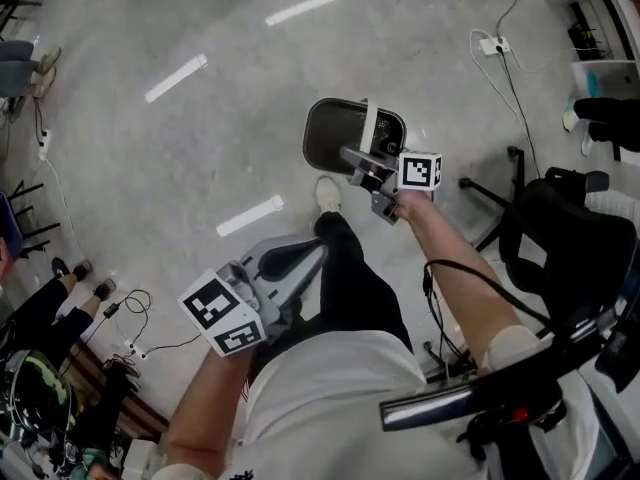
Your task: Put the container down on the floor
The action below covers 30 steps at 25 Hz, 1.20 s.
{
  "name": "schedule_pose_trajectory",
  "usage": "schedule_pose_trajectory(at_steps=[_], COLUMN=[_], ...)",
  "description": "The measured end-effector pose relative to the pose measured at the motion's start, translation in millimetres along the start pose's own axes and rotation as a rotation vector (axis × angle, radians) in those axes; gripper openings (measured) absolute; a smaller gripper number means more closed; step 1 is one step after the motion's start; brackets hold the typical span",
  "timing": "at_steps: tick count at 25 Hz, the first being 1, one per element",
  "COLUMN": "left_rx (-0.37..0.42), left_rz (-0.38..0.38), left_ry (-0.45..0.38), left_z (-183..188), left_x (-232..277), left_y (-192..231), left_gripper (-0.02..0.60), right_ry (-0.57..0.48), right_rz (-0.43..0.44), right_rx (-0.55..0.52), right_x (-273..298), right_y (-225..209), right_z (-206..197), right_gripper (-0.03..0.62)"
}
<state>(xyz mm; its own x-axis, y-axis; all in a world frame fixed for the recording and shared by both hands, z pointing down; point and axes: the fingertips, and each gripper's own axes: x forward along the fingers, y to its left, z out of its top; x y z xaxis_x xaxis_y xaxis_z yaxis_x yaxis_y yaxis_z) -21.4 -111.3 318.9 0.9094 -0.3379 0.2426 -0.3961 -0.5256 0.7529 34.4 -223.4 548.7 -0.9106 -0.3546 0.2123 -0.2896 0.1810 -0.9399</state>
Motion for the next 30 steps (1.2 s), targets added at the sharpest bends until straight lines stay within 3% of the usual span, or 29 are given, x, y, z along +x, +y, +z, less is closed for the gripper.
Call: schedule_pose_trajectory(at_steps=[9, 14, 17, 22, 30], left_rx=[-0.068, -0.081, -0.143, -0.198, -0.218], left_rz=[-0.023, -0.016, -0.013, -0.006, 0.017], left_ry=[0.024, 0.045, 0.015, -0.021, -0.008], left_z=[12, -11, -22, -37, -57], left_x=[77, 106, 117, 127, 128], left_y=[112, 165, 193, 211, 218], left_gripper=[0.009, 0.009, 0.009, 0.009, 0.009], right_ry=[0.032, 0.004, -0.022, -0.049, -0.083], right_rz=[-0.023, -0.036, -0.018, 0.005, 0.090], right_rx=[-0.005, 0.021, 0.059, 0.072, 0.066], right_x=[47, 68, 81, 89, 92], right_y=[-152, -238, -276, -311, -312], right_z=[77, 90, 93, 91, 90], right_gripper=[0.029, 0.028, 0.029, 0.028, 0.029])
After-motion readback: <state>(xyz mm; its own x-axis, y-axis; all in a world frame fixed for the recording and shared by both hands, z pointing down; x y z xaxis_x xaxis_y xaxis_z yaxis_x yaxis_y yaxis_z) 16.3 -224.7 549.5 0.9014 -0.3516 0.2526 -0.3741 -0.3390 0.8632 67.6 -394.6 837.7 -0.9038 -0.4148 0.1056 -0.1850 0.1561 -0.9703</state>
